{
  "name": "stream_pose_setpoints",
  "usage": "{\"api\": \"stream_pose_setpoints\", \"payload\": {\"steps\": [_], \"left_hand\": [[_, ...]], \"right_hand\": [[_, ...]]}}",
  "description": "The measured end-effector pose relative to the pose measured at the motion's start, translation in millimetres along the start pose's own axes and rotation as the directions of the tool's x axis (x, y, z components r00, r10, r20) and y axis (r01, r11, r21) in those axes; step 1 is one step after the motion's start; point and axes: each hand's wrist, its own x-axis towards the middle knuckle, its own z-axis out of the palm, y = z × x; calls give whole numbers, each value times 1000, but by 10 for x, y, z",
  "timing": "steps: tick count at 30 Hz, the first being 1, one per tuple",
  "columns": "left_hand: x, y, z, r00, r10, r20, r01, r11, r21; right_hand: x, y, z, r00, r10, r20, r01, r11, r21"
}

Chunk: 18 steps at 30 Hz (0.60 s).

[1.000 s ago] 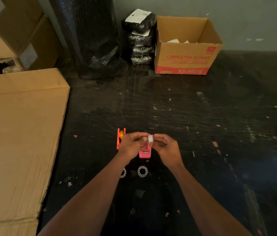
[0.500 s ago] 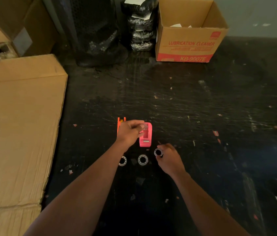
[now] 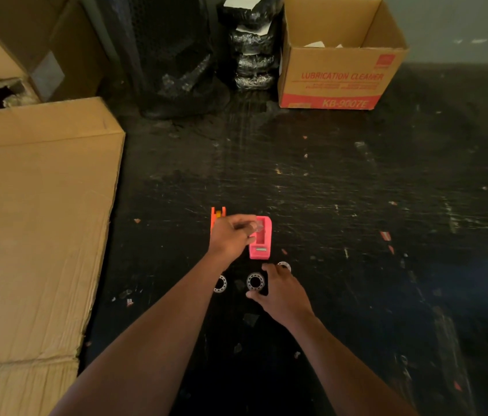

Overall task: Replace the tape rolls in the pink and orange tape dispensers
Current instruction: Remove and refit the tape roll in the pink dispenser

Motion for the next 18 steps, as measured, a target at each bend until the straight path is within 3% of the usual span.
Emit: {"api": "stream_pose_setpoints", "payload": {"steps": [3,7,14,18], "left_hand": [[-4,-18,-10,1000,6,4,-6,1000,-1],[1,-26,-29,1000,13,-1,-13,1000,-18],[5,18,-28,999,35,-28,-36,998,-42],[14,64,-30,999,41,-27,-43,995,-89]], "right_hand": [[18,10,-5,999,-10,-43,11,1000,10],[29,30,-92,989,-13,-150,42,980,196],[137,-14,-500,968,-1,-249,141,824,548],[296,-39,-657,964,-8,-266,170,789,591]]}}
